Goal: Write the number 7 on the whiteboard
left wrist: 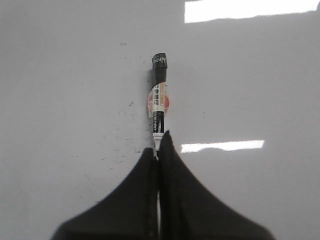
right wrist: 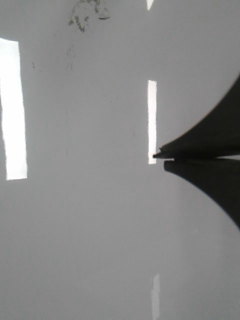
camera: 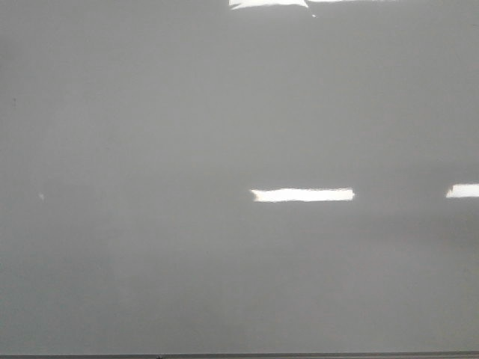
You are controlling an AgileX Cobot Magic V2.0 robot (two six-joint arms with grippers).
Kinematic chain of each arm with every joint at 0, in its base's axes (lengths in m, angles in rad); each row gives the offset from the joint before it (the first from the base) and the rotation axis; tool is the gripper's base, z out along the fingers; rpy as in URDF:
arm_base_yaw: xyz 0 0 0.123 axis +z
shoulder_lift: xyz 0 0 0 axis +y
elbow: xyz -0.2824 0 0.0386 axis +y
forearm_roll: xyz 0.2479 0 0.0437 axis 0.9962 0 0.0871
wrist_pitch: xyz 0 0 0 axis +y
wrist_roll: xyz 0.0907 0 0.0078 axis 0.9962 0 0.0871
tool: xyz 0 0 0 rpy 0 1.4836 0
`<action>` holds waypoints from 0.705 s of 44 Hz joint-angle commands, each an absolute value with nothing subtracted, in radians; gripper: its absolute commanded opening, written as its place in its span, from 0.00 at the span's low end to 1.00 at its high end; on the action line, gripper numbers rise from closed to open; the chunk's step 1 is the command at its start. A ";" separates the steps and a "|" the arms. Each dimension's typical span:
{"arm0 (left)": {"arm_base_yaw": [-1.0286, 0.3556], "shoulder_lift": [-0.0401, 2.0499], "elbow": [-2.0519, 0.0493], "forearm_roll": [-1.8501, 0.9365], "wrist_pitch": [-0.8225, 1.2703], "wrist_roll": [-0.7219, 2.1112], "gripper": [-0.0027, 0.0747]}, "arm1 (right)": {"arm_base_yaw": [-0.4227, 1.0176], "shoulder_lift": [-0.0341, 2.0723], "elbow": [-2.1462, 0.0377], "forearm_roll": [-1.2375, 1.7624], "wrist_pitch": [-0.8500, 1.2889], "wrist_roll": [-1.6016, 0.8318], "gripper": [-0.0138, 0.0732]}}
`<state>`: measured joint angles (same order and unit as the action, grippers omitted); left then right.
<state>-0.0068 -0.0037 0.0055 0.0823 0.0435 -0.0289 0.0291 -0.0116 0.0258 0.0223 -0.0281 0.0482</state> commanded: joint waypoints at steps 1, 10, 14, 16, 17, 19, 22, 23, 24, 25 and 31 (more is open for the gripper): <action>-0.012 -0.019 0.010 0.075 -0.044 -0.038 0.01 | 0.031 -0.029 0.022 0.010 -0.102 0.045 0.08; -0.012 -0.019 0.010 0.075 -0.049 -0.038 0.01 | 0.031 -0.029 0.022 0.010 -0.107 0.045 0.08; -0.012 -0.019 0.010 0.075 -0.061 -0.038 0.01 | 0.031 -0.029 0.022 0.010 -0.108 0.045 0.08; -0.012 -0.019 0.010 0.075 -0.092 -0.038 0.01 | 0.031 -0.029 0.021 0.010 -0.109 0.045 0.08; -0.012 -0.019 0.010 0.075 -0.104 -0.038 0.01 | 0.031 -0.029 0.021 0.010 -0.110 0.045 0.08; -0.012 -0.019 0.003 0.075 -0.134 -0.038 0.01 | 0.031 -0.029 0.014 0.010 -0.104 0.045 0.08; -0.012 -0.019 -0.017 0.075 -0.165 -0.038 0.01 | 0.031 -0.029 -0.007 0.010 -0.090 0.045 0.08; -0.012 -0.019 -0.029 0.075 -0.165 -0.038 0.01 | 0.031 -0.029 -0.018 0.010 -0.081 0.045 0.08; -0.012 -0.019 -0.049 0.075 -0.155 -0.038 0.01 | 0.031 -0.029 -0.036 0.010 -0.070 0.045 0.08; -0.012 -0.019 -0.060 0.075 -0.143 -0.038 0.01 | 0.031 -0.029 -0.045 0.010 -0.058 0.045 0.08; -0.012 -0.003 -0.200 0.030 -0.014 -0.038 0.01 | 0.031 -0.021 -0.178 0.010 0.053 0.045 0.08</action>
